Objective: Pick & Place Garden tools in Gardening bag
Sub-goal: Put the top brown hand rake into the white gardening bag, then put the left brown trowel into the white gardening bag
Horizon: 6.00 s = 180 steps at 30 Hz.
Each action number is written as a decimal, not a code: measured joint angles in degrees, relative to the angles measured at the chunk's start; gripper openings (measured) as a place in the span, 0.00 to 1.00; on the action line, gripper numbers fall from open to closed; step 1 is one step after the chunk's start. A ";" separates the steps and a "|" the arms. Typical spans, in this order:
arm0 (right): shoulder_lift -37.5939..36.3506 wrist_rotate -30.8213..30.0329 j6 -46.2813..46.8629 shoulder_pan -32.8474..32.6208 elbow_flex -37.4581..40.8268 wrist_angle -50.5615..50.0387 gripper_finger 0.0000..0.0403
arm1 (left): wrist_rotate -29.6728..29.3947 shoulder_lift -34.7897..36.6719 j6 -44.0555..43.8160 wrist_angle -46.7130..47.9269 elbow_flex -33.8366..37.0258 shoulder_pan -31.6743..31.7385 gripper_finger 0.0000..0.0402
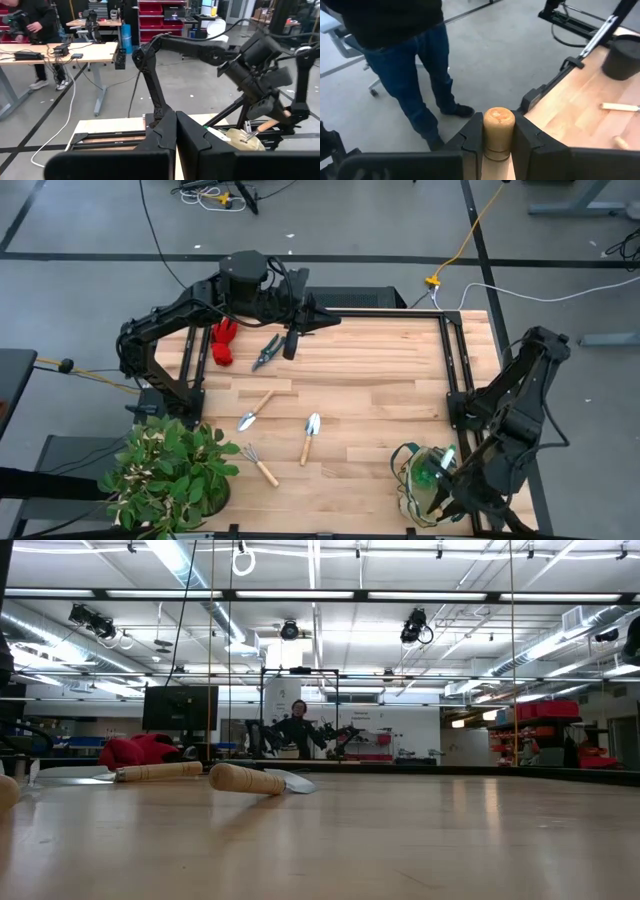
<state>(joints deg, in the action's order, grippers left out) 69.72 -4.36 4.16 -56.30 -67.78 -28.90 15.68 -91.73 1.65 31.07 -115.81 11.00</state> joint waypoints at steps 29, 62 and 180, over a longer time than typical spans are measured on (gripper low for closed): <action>-1.65 1.47 5.19 -0.72 24.08 30.88 0.21 | 0.63 0.01 -1.07 -0.04 0.00 0.00 0.01; -9.70 -8.51 8.88 2.35 24.08 28.49 0.32 | 0.11 3.19 -1.03 0.62 -0.03 0.42 0.05; -16.05 -14.05 4.33 26.74 16.82 21.17 0.61 | -22.67 6.49 -7.09 24.63 6.61 -4.19 0.44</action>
<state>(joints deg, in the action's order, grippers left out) 53.67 -18.41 8.49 -29.56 -50.96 -7.73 -6.99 -85.25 -5.44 55.70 -109.20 6.82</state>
